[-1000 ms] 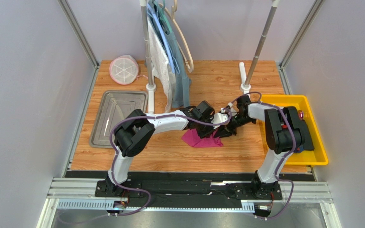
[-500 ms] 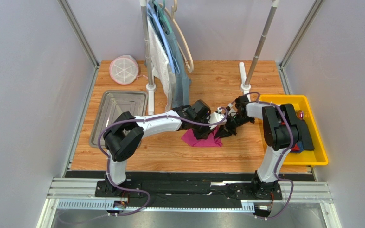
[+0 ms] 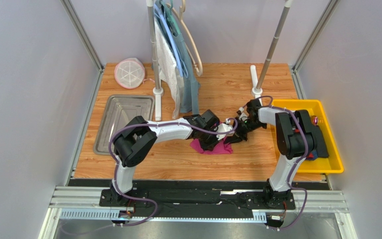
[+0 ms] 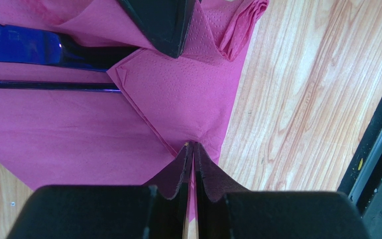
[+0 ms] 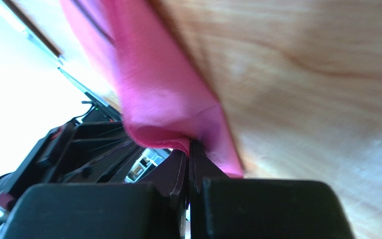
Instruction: Place the utensils on the paper napkin and roll it up
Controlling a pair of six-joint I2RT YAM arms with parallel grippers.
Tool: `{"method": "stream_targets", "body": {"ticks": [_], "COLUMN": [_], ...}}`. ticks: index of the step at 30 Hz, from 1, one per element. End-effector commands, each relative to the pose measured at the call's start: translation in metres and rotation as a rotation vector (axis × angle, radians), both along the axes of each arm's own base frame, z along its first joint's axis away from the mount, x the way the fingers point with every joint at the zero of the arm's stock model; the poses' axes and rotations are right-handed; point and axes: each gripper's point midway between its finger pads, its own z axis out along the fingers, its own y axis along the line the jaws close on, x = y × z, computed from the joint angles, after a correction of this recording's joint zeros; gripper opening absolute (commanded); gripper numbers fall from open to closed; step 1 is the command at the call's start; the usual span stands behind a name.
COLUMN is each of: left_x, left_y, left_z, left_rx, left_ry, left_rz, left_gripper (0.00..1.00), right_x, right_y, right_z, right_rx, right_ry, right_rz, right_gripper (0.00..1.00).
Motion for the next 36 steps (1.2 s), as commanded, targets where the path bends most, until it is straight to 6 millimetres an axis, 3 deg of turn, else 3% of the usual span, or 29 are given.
{"method": "stream_targets", "body": {"ticks": [1, 22, 36], "left_x": [0.006, 0.006, 0.003], "left_y": [-0.012, -0.017, -0.017], "left_z": [0.008, 0.013, 0.020], "left_rx": [-0.041, -0.073, -0.087], "left_ry": [-0.005, -0.011, -0.011], "left_rz": [0.006, -0.007, -0.014], "left_gripper": [0.11, 0.11, 0.11], "right_x": [0.014, 0.013, 0.016], "right_y": [0.013, 0.046, 0.061], "right_z": [0.034, 0.032, 0.007], "right_rx": [0.072, 0.155, 0.147], "right_ry": [-0.076, -0.005, -0.011], "right_rz": [-0.013, -0.024, -0.004], "right_gripper": [0.03, 0.01, 0.00]}}
